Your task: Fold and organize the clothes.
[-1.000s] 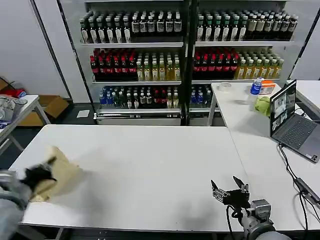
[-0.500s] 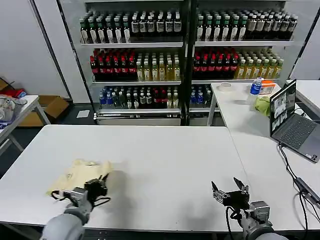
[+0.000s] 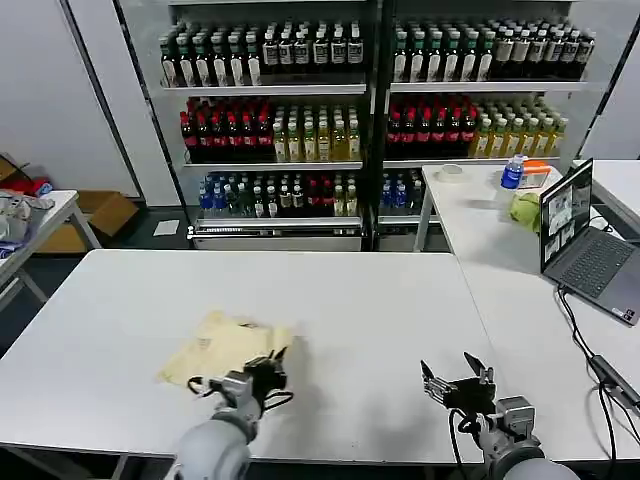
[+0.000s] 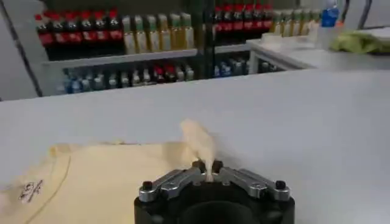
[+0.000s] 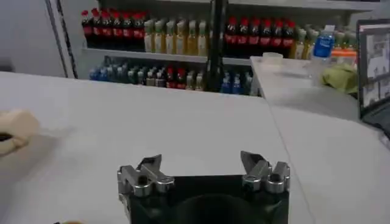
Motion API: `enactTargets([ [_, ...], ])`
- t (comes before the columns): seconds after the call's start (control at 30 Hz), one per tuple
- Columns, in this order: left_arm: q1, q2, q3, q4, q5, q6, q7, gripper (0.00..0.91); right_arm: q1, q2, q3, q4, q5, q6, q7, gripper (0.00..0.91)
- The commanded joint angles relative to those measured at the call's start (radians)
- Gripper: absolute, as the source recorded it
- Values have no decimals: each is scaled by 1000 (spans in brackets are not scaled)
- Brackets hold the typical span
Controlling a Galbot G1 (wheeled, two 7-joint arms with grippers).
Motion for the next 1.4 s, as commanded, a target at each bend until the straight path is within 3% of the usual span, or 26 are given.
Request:
enactTargets([
  [0.03, -178, -240, 144, 160, -17, 1, -35, 20, 40, -19, -6, -27, 15, 2, -1, 907],
  [0.1, -209, -267, 147, 196, -16, -6, -32, 20, 48, -24, -10, -35, 21, 5, -3, 907],
  [0.13, -220, -277, 147, 207, -17, -10, -26, 161, 51, -25, -11, -38, 24, 6, -3, 907],
  [0.17, -226, -288, 147, 222, -17, -15, -16, 373, 58, -27, -16, -46, 26, 8, -3, 907],
  [0.2, -236, -296, 146, 233, -20, -37, -6, 907, 64, -29, -19, -49, 29, 10, -4, 907],
  [0.43, -256, -340, 85, 279, -207, -111, 33, 907, 137, -39, -47, -93, 64, 12, -6, 907],
  [0.63, -212, -342, 7, 189, -369, -128, 47, 907, 174, -44, -76, -108, 64, 37, -15, 907],
  [0.73, -159, -296, -61, 103, -411, -129, 49, 907, 202, -39, -98, -107, 74, 38, -15, 907],
  [0.87, -39, -173, -183, -24, -417, -135, 53, 907, 241, -21, -134, -129, 87, 37, -9, 907],
  [1.03, 138, -76, -318, -112, -366, -174, 64, 907, 260, 4, -162, -153, 79, 51, -7, 907],
  [1.2, 245, -72, -380, -159, -72, -238, 82, 907, 245, -1, -169, -157, -6, 126, -24, 907],
  [1.3, 285, -84, -403, -176, 6, -304, 64, 907, 236, 3, -167, -148, -21, 152, -17, 907],
  [1.4, 308, -80, -428, -201, 18, -302, 61, 907, 237, 16, -168, -150, -16, 173, -5, 907],
])
